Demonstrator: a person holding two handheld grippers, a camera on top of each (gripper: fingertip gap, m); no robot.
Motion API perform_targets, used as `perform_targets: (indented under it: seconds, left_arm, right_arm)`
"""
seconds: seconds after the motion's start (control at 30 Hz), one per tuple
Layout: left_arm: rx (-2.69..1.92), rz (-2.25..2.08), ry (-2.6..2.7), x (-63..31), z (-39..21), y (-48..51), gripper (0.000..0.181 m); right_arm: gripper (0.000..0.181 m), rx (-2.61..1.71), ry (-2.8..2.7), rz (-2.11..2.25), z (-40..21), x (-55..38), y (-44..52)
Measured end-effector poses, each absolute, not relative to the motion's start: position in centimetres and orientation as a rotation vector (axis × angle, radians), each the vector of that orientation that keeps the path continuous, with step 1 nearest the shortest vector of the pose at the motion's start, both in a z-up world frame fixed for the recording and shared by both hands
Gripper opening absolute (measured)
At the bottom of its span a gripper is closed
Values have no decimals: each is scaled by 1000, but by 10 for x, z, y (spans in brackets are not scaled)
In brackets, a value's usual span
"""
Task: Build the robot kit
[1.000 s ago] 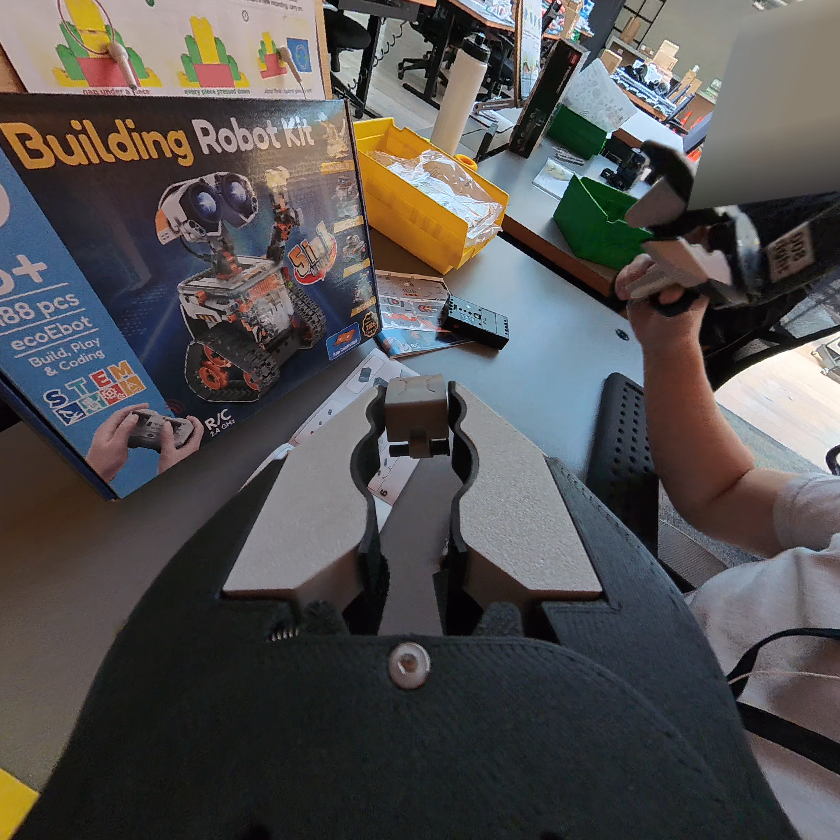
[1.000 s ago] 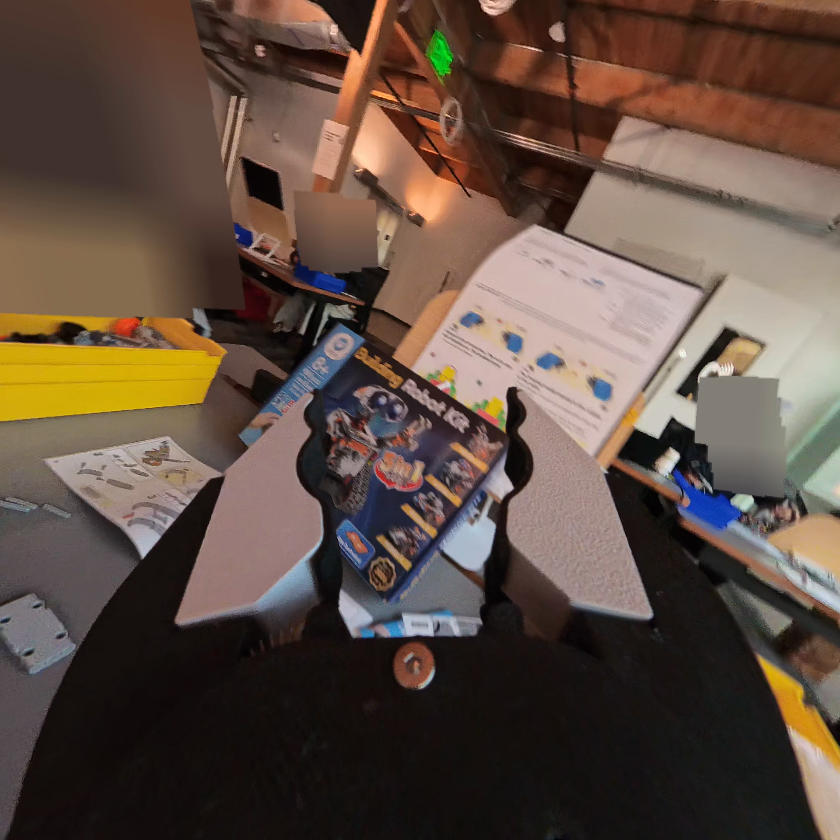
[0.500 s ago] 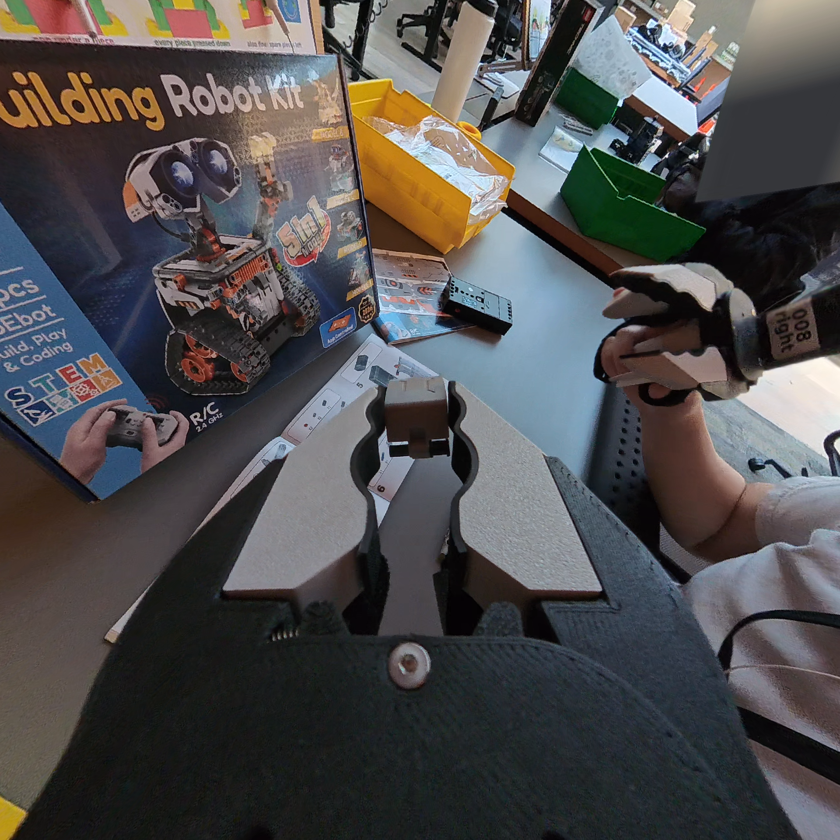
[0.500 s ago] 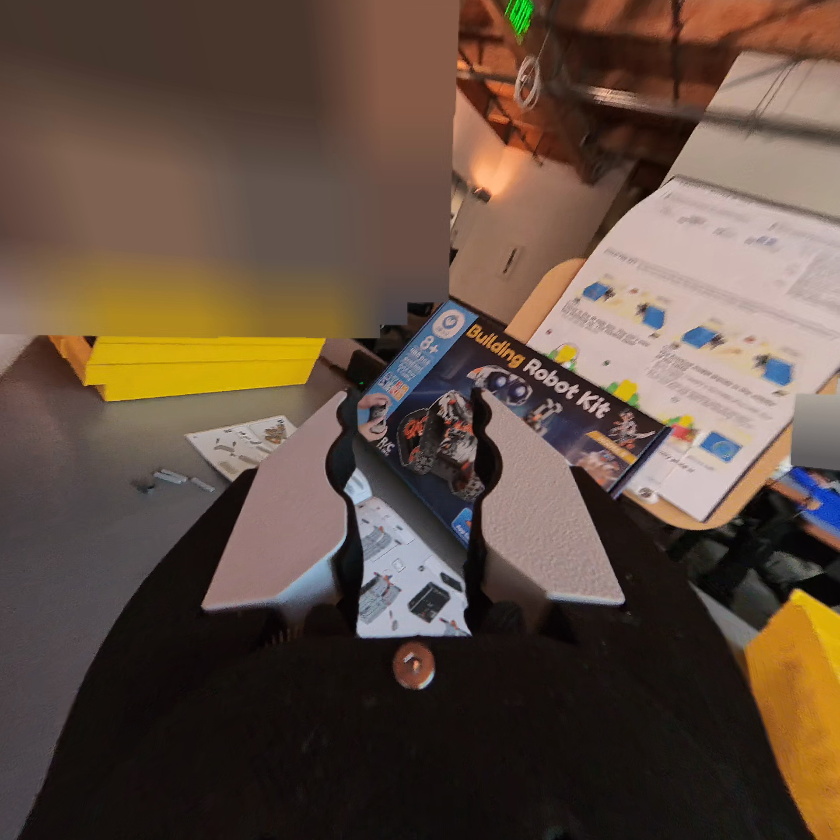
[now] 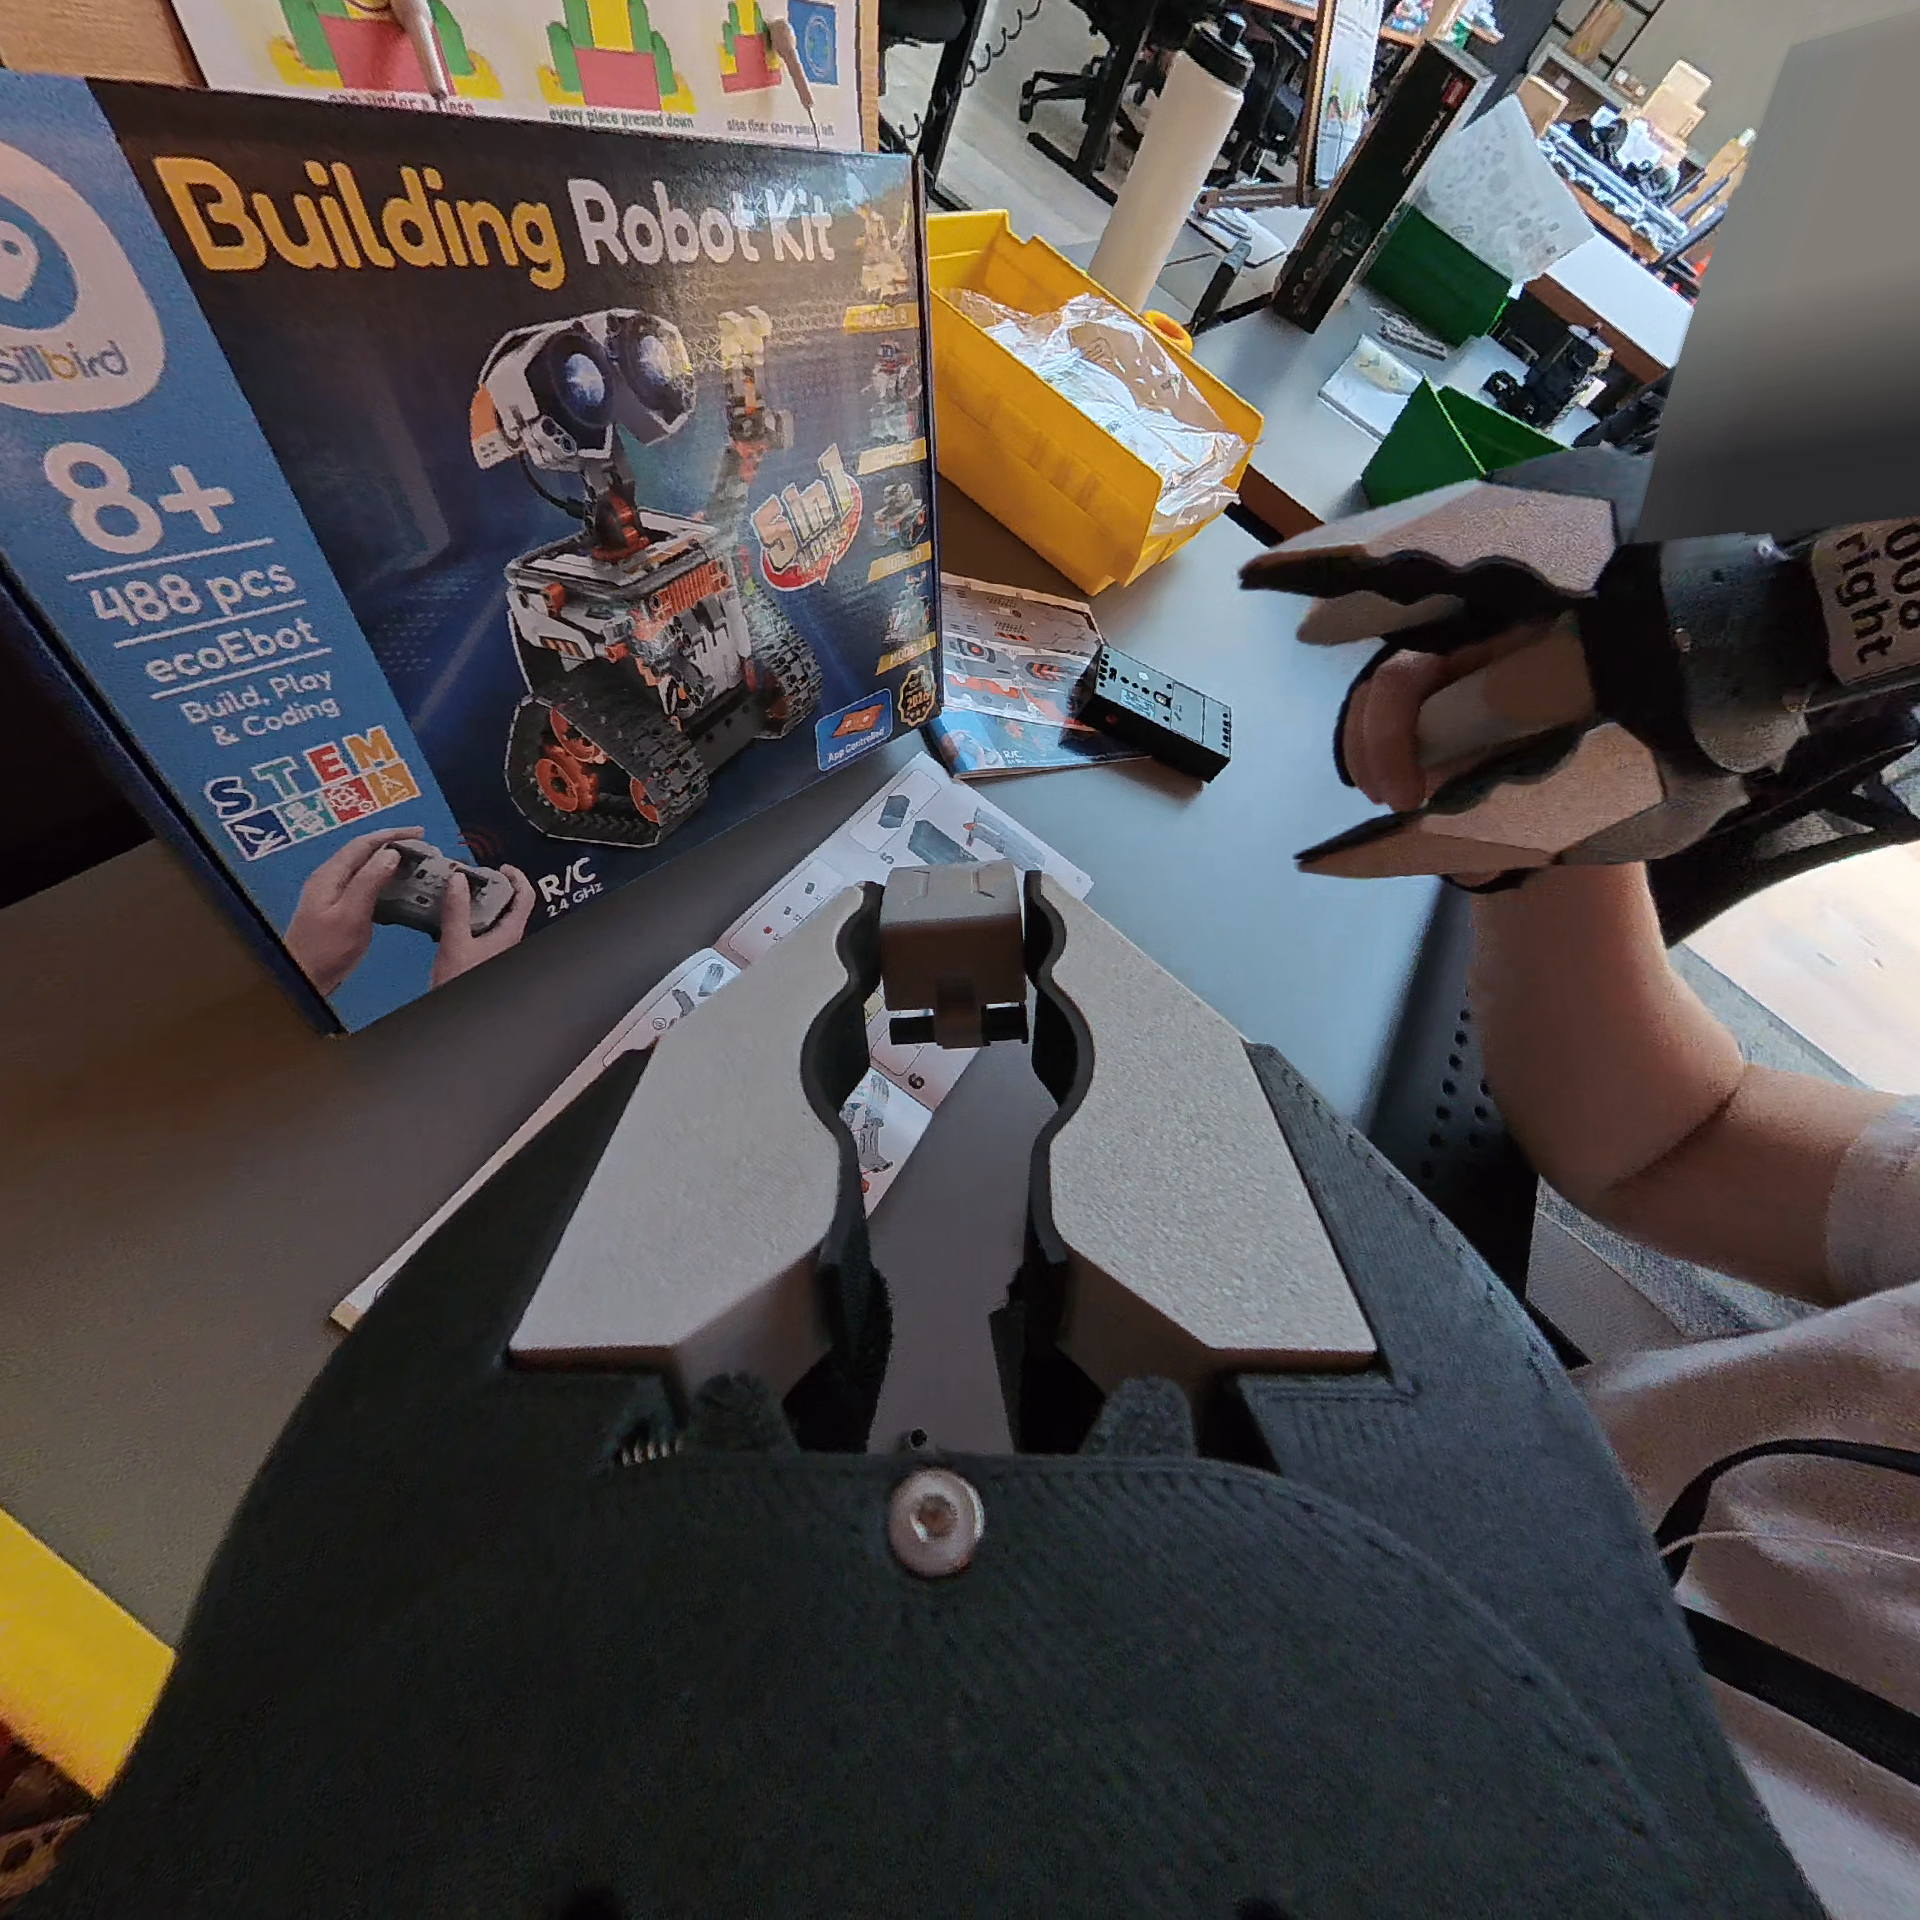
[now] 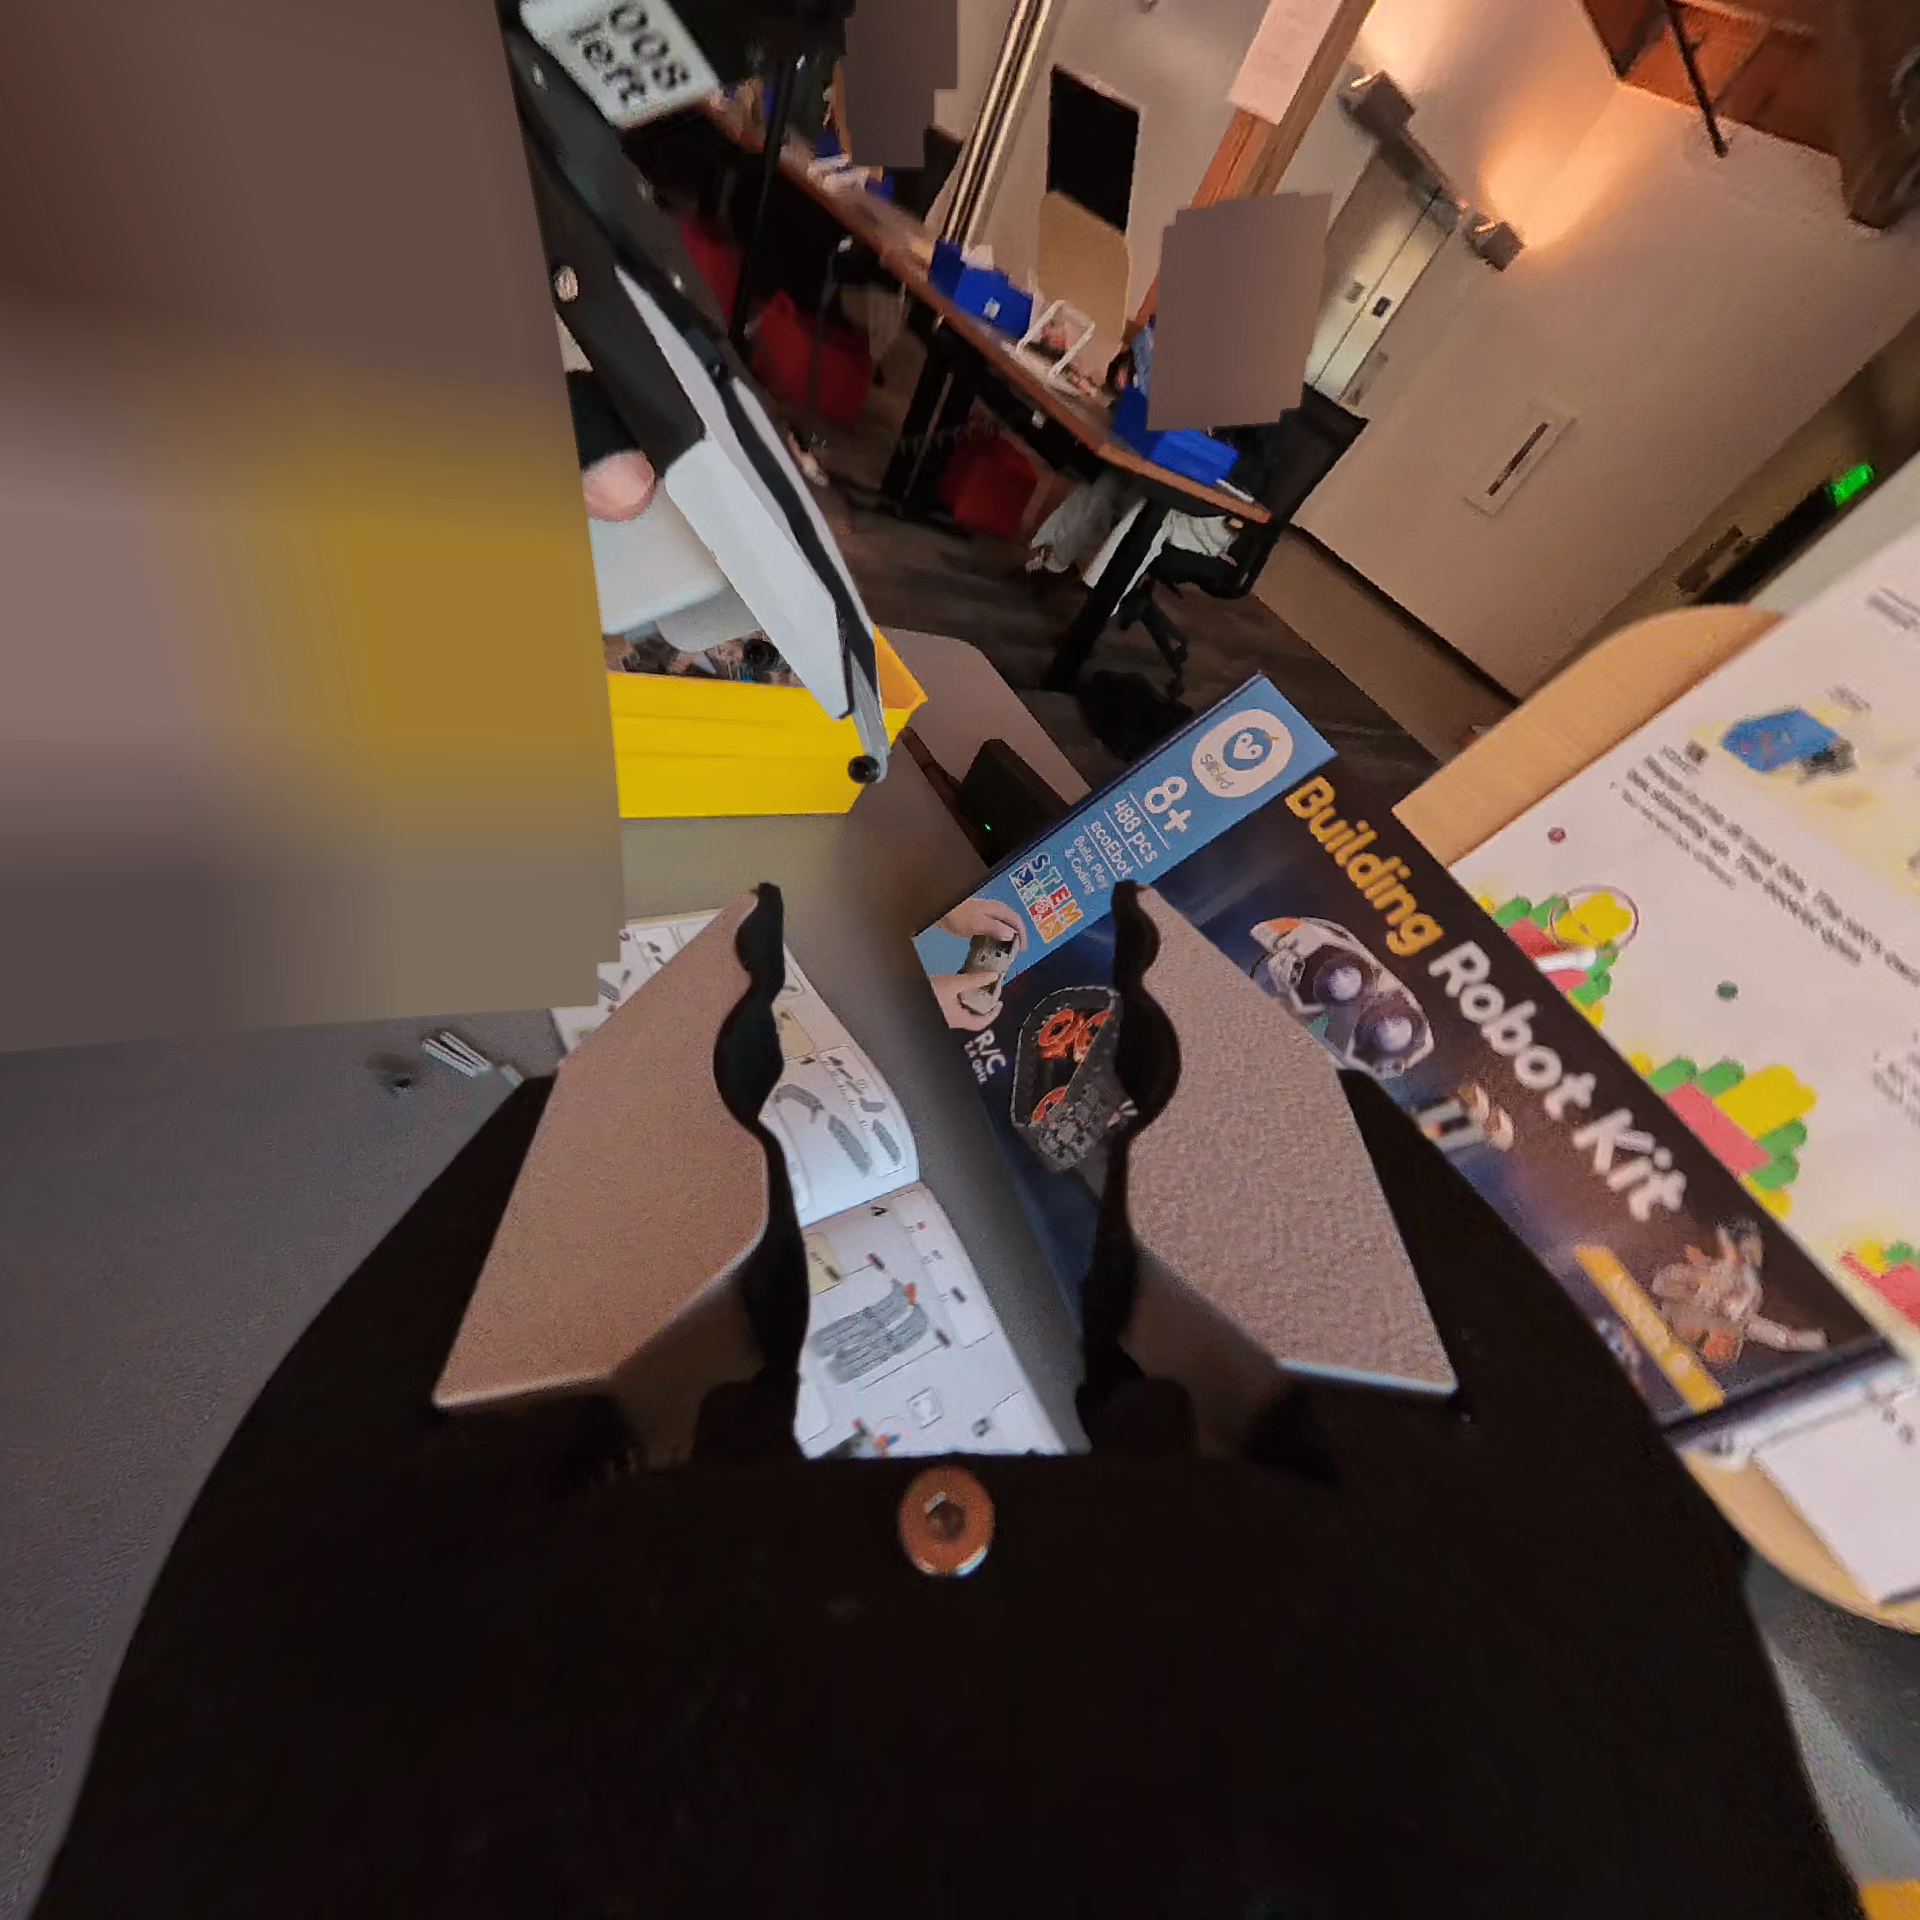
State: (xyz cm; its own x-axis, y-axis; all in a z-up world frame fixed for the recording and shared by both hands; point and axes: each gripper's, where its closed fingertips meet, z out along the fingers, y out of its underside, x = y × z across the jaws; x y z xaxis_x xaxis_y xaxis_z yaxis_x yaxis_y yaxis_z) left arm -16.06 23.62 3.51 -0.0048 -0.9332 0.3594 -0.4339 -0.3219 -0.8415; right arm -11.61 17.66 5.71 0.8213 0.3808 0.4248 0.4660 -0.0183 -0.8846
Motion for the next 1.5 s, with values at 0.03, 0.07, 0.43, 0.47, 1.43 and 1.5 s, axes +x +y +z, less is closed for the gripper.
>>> perform_targets:
  seconds: [0.03,0.07,0.43,0.47,1.43,1.5]
  left_arm:
    - [-1777,-1305,1407,-161,35,237,25]
    - [-1778,-1308,1402,-160,36,237,25]
    - [-1801,-1319,1362,-140,30,238,25]
    - [-1803,-1322,1357,-137,29,238,25]
    - [-1773,-1426,1448,-105,22,206,25]
    - [-1765,-1436,1447,-105,24,205,25]
  right_arm:
    - [61,-1634,-711,-93,57,-118,186]
    - [57,-1638,-715,-93,57,-119,196]
    - [44,-1775,-839,-176,-10,-109,228]
    - [44,-1770,-813,-149,-10,-107,230]
    - [4,-1530,-874,-233,14,-100,218]
    - [4,-1519,-871,-230,16,-101,217]
